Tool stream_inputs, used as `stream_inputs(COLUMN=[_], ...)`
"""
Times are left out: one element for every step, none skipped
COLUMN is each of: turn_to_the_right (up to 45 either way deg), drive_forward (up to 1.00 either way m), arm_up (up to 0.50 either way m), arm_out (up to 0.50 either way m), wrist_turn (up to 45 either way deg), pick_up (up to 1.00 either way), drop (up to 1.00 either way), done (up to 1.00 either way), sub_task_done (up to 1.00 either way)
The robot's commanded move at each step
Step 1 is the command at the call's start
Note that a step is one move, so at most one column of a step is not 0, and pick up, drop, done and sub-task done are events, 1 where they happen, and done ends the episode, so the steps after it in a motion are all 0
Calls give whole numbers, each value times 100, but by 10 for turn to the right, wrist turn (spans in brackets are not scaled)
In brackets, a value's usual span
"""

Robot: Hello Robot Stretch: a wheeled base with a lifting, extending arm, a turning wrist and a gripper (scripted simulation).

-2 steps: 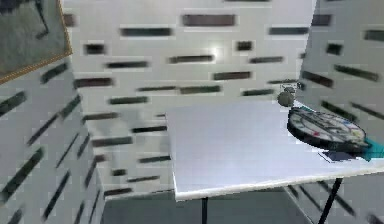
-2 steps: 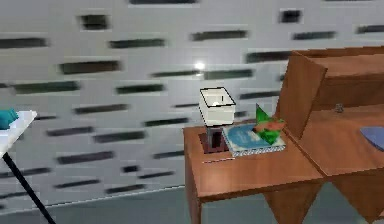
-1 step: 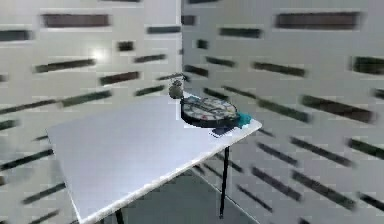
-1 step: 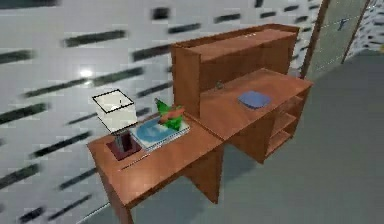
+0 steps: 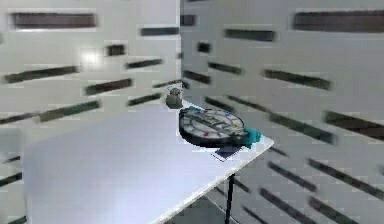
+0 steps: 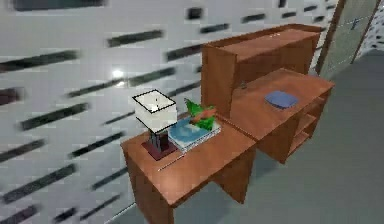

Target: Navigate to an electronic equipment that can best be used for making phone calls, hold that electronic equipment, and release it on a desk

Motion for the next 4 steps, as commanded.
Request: stream_inputs(turn_to_the_right=[450,450,450,270], drive_forward=[0,0,0,0], arm_up=[0,0,0,0], arm_out=[0,0,0,0], wrist_turn=[0,0,0,0], pick_up=[0,0,0,0], drop=[0,0,0,0], done=[0,0,0,0], sub_task_done=[0,0,0,0])
